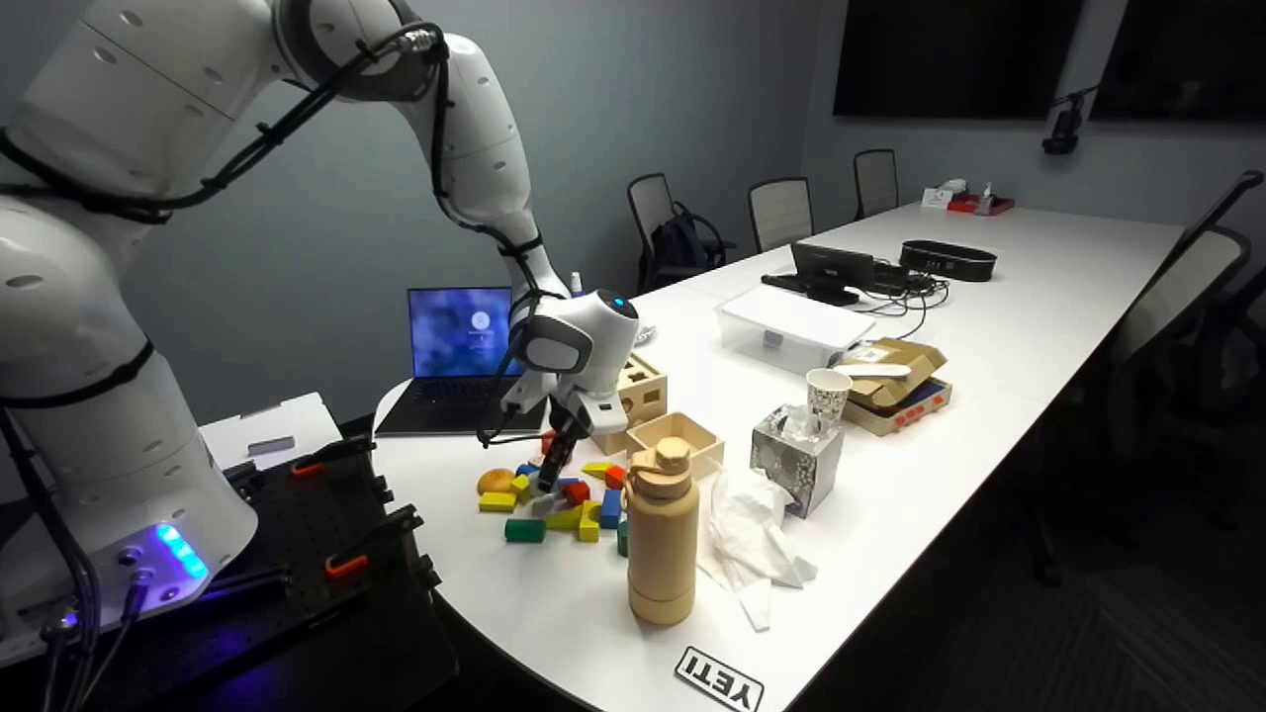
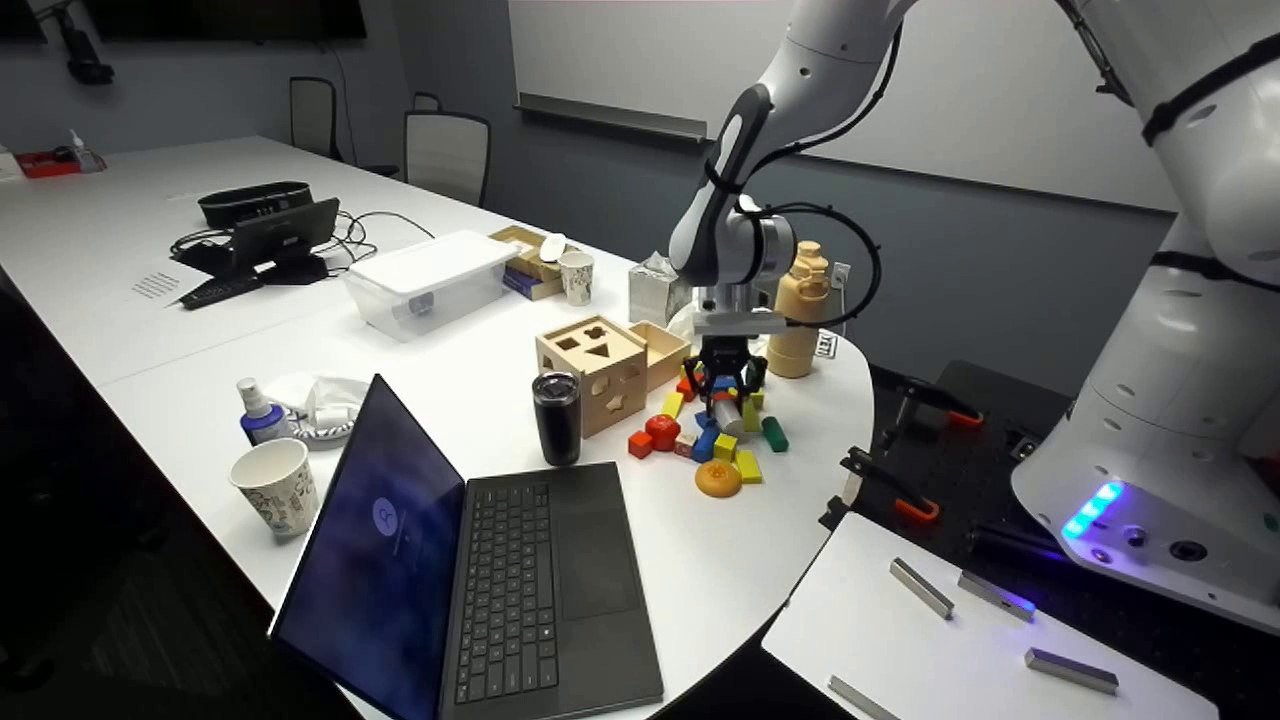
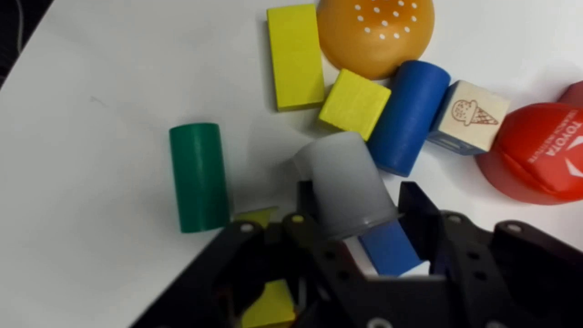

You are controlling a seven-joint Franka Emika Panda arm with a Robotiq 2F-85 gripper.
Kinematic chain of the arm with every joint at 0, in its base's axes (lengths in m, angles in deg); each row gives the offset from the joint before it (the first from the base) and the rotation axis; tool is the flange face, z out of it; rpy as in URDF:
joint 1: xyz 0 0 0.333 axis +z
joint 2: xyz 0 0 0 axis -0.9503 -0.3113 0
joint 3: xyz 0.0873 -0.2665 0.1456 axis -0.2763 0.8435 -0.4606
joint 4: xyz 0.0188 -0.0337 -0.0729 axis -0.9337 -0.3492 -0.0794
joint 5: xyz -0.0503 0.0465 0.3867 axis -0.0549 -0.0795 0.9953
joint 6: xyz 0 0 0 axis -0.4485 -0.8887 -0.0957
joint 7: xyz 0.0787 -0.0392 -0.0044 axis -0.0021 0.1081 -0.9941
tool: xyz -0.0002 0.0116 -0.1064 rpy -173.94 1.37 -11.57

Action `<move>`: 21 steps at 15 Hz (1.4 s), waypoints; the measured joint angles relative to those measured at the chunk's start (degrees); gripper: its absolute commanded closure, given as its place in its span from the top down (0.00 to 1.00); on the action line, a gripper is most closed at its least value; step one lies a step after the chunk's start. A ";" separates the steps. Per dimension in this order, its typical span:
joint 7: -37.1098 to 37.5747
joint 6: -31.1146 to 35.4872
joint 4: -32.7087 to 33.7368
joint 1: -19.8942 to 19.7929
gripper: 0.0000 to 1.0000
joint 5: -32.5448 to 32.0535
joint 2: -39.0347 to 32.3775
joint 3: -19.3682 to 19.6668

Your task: Put the coffee pod in the wooden box.

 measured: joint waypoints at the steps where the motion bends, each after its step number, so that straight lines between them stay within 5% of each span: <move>1: 0.00 -0.08 -0.92 0.54 0.25 -0.47 1.76 -0.01; 10: 8.01 6.36 -4.33 7.34 0.25 -12.06 17.71 7.84; 15: 12.66 11.79 0.40 9.51 0.25 -18.75 16.86 11.73; 21: 13.10 11.93 9.71 11.08 0.25 -19.73 9.48 12.06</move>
